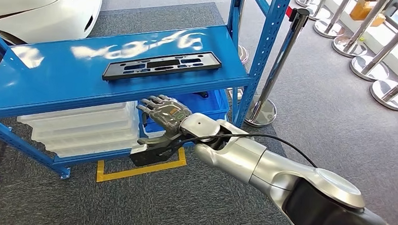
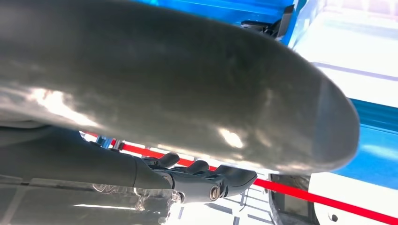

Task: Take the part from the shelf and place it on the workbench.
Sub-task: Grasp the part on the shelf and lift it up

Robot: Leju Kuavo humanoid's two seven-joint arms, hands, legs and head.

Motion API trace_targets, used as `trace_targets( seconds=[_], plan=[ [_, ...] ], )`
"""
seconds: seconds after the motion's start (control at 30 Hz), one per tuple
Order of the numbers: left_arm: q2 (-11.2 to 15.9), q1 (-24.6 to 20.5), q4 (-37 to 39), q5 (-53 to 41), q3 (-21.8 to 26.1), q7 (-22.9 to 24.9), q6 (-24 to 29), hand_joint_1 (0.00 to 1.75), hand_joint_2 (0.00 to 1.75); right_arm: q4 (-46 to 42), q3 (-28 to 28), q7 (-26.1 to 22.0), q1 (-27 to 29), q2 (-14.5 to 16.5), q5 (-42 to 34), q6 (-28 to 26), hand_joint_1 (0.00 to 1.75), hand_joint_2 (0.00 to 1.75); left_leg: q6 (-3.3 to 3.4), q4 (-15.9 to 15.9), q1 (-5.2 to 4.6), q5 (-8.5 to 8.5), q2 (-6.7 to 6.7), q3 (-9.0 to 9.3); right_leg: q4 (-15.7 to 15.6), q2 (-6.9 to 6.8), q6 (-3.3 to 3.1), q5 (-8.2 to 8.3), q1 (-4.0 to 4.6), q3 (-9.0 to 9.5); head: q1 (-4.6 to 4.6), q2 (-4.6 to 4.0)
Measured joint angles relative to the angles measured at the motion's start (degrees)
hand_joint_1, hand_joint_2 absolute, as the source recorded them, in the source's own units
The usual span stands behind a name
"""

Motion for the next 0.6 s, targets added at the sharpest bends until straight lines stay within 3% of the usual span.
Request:
trace_targets(
  seconds=[0.1, 0.2, 0.27, 0.33, 0.37, 0.4, 0.43, 0.5, 0.57, 0.6],
  plan=[
    [0.00, -0.02, 0.02, 0.00, 0.00, -0.12, -0.01, 0.00, 0.00, 0.11, 0.00, -0.01, 0.00, 0.07, -0.09, -0.01, 0.00, 0.00, 0.41, 0.01, -0.06, 0.07, 0.04, -0.23, 0.07, 0.01, 0.36, 0.40, -0.13, -0.13, 0.00, 0.00],
    [-0.10, -0.07, 0.04, -0.03, 0.00, -0.25, -0.07, 0.00, 0.00, 0.24, -0.01, -0.01, -0.08, 0.05, -0.14, -0.06, 0.00, 0.00, 1.29, -1.00, 0.31, 0.43, 0.31, 0.32, 1.83, -0.52, 0.81, 0.56, -0.12, -0.92, 0.10, 0.00],
    [-0.17, -0.07, 0.05, -0.09, 0.00, -0.33, -0.22, 0.00, 0.00, 0.29, -0.02, -0.01, -0.22, 0.04, -0.14, -0.09, 0.00, 0.00, 1.63, -1.42, 0.49, 0.60, 0.61, 0.70, 6.17, -1.43, 1.18, -1.53, -0.21, -3.51, 0.52, 0.00],
    [-0.17, -0.02, 0.06, -0.23, 0.00, -0.36, -0.43, 0.00, 0.00, 0.32, -0.02, -0.02, -0.07, 0.01, -0.15, -0.09, 0.00, 0.00, 1.66, -1.43, 0.56, 0.48, 0.85, 0.76, 12.78, -1.95, 1.53, -3.93, -0.46, -7.71, 0.95, 0.00],
    [-0.17, 0.02, 0.06, -0.36, 0.00, -0.36, -0.51, 0.00, 0.00, 0.34, -0.02, 0.00, 0.13, -0.07, -0.16, -0.09, 0.00, 0.00, 1.57, -1.41, 0.64, 0.32, 0.95, 0.87, 14.85, -2.07, 1.67, -4.11, -0.57, -9.33, 1.08, 0.00],
    [-0.17, 0.03, 0.06, -0.50, 0.00, -0.36, -0.56, 0.00, 0.00, 0.37, -0.02, 0.02, 0.30, -0.17, -0.16, -0.10, 0.00, 0.00, 1.39, -1.38, 0.76, 0.08, 1.01, 1.14, 14.97, -2.15, 1.76, -3.13, -0.64, -10.04, 1.23, 0.00],
    [-0.18, 0.04, 0.06, -0.62, 0.00, -0.36, -0.60, 0.00, 0.00, 0.38, -0.02, 0.03, 0.41, -0.30, -0.16, -0.13, 0.00, 0.00, 1.14, -1.34, 0.93, -0.27, 1.07, 1.64, 12.87, -2.27, 1.81, -1.04, -0.68, -9.63, 1.41, 0.00],
    [-0.20, 0.03, 0.08, -0.77, 0.00, -0.36, -0.62, 0.00, 0.00, 0.39, -0.03, 0.06, 0.49, -0.54, -0.16, -0.19, 0.00, 0.00, 0.46, -1.33, 1.28, -1.18, 1.24, 2.78, 5.74, -2.73, 1.87, 3.74, -0.54, -7.17, 1.72, 0.00],
    [-0.25, -0.06, 0.14, -0.83, 0.00, -0.36, -0.62, 0.00, 0.00, 0.42, -0.05, 0.08, 0.55, -0.72, -0.16, -0.24, 0.00, 0.00, -0.38, -1.17, 1.38, -1.92, 1.46, 3.09, 1.44, -3.16, 1.36, 4.54, -0.11, -5.78, 2.07, 0.00],
    [-0.27, -0.08, 0.18, -0.84, 0.00, -0.36, -0.61, 0.00, 0.00, 0.43, -0.05, 0.10, 0.64, -0.83, -0.16, -0.27, 0.00, 0.00, -0.78, -0.92, 1.34, -2.13, 1.58, 3.05, 1.27, -3.16, 0.85, 3.80, 0.12, -5.78, 2.05, 0.00]
  ],
)
